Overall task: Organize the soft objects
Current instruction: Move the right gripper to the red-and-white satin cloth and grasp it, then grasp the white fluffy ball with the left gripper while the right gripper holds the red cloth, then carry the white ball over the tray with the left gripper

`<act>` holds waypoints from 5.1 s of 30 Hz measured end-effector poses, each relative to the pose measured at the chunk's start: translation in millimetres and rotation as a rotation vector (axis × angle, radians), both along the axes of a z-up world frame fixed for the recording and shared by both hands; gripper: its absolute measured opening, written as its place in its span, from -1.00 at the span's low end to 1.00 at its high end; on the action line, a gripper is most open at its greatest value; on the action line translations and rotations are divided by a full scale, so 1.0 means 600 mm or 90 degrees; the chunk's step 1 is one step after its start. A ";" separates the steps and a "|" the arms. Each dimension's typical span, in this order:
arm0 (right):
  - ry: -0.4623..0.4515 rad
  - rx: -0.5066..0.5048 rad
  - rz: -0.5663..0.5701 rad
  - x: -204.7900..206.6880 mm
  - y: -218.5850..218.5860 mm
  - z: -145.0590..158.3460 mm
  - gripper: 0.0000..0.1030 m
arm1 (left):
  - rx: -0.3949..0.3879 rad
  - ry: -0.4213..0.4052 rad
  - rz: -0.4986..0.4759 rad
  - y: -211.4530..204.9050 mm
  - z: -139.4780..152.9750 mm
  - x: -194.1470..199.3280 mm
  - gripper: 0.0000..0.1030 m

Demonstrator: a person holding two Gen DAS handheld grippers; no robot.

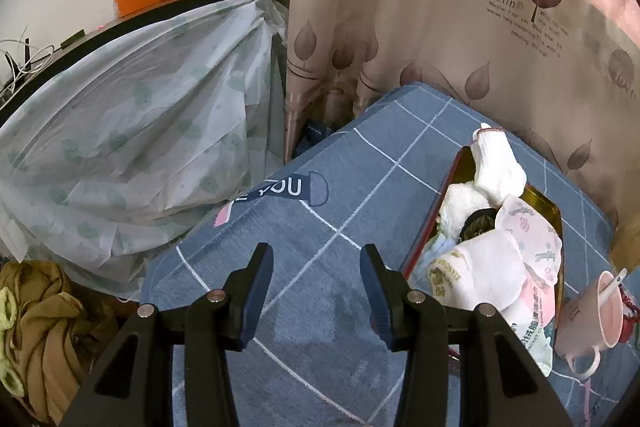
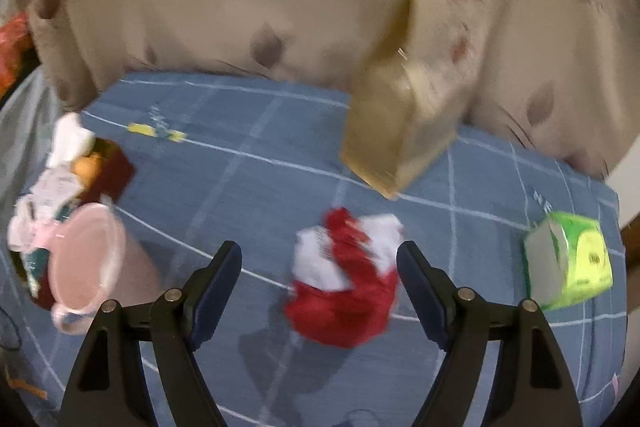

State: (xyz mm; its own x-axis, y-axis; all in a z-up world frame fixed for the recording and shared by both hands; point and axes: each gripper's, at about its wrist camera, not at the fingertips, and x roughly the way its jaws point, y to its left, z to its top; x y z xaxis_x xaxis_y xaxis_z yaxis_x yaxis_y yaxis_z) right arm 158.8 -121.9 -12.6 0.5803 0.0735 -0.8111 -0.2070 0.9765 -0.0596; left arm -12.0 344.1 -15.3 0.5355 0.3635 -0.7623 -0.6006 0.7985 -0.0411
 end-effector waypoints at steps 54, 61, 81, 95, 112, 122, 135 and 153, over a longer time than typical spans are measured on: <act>-0.040 0.015 -0.162 -0.059 -0.260 -0.067 -0.55 | 0.070 -0.023 -0.174 -0.191 0.088 0.041 -0.11; -0.035 0.019 -0.154 -0.077 -0.283 -0.101 -0.55 | 0.027 -0.051 -0.371 -0.372 0.129 0.099 -0.11; -0.037 0.086 -0.144 -0.086 -0.299 -0.123 -0.55 | -0.065 0.129 -0.651 -0.772 -0.058 0.292 -0.11; -0.033 0.128 -0.150 -0.087 -0.313 -0.125 -0.54 | -0.049 0.182 -0.647 -0.817 -0.129 0.361 -0.11; -0.032 0.119 -0.150 -0.086 -0.311 -0.125 -0.54 | -0.078 0.155 -0.642 -0.807 -0.094 0.344 -0.60; -0.032 0.114 -0.150 -0.086 -0.310 -0.126 -0.54 | -0.062 0.122 -0.637 -0.788 -0.029 0.310 -0.60; -0.032 0.111 -0.150 -0.087 -0.308 -0.126 -0.54 | -0.010 0.070 -0.588 -0.685 0.067 0.273 -0.60; -0.031 0.105 -0.149 -0.086 -0.307 -0.126 -0.54 | 0.050 0.073 -0.380 -0.404 0.100 0.262 -0.60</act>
